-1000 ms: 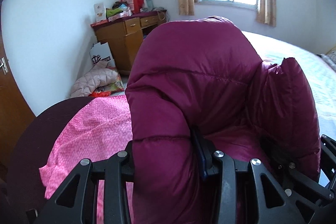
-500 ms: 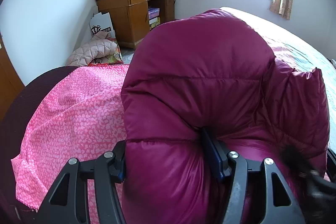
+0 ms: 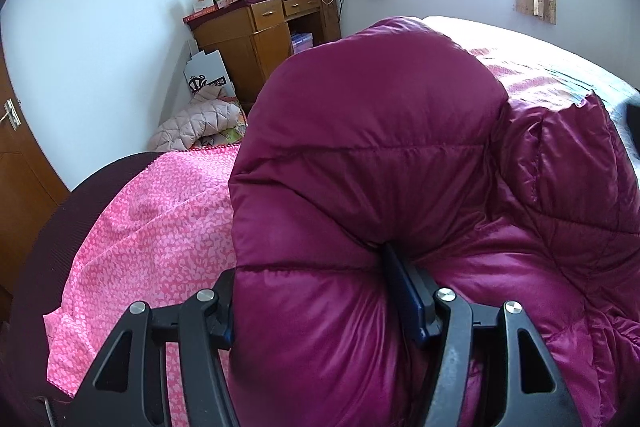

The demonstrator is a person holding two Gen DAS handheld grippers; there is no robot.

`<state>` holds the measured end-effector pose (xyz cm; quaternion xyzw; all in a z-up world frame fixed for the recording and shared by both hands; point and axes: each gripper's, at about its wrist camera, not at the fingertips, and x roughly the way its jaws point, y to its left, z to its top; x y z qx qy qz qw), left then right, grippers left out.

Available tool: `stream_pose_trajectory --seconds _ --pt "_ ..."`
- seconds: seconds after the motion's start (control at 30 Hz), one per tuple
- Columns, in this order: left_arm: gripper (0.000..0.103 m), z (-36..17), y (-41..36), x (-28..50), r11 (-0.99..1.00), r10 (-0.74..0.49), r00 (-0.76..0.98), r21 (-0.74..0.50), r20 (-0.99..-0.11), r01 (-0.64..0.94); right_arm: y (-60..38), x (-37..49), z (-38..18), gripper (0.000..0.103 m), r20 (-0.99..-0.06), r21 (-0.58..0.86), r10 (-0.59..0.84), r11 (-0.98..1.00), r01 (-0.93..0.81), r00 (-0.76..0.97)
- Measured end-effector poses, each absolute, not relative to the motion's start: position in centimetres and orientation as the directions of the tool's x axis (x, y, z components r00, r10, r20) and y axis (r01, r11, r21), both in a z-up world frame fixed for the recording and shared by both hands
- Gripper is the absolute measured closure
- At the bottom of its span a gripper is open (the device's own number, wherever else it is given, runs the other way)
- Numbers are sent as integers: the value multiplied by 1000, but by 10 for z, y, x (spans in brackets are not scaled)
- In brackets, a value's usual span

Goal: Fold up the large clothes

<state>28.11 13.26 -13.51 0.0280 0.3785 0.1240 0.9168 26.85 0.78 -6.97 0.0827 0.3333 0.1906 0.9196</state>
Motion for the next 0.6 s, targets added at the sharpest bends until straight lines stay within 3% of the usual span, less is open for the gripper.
stream_pose_trajectory --seconds 0.2,0.4,0.6 --pt "39 -131 142 286 975 211 673 109 -708 -191 5 317 -135 86 -715 292 327 943 -161 618" --pt "39 -111 148 287 983 163 628 72 -761 -168 3 311 -149 87 -703 230 292 956 -182 648" --pt "39 -61 144 310 987 150 701 67 -698 -144 5 310 -145 87 -698 190 264 965 -183 666"
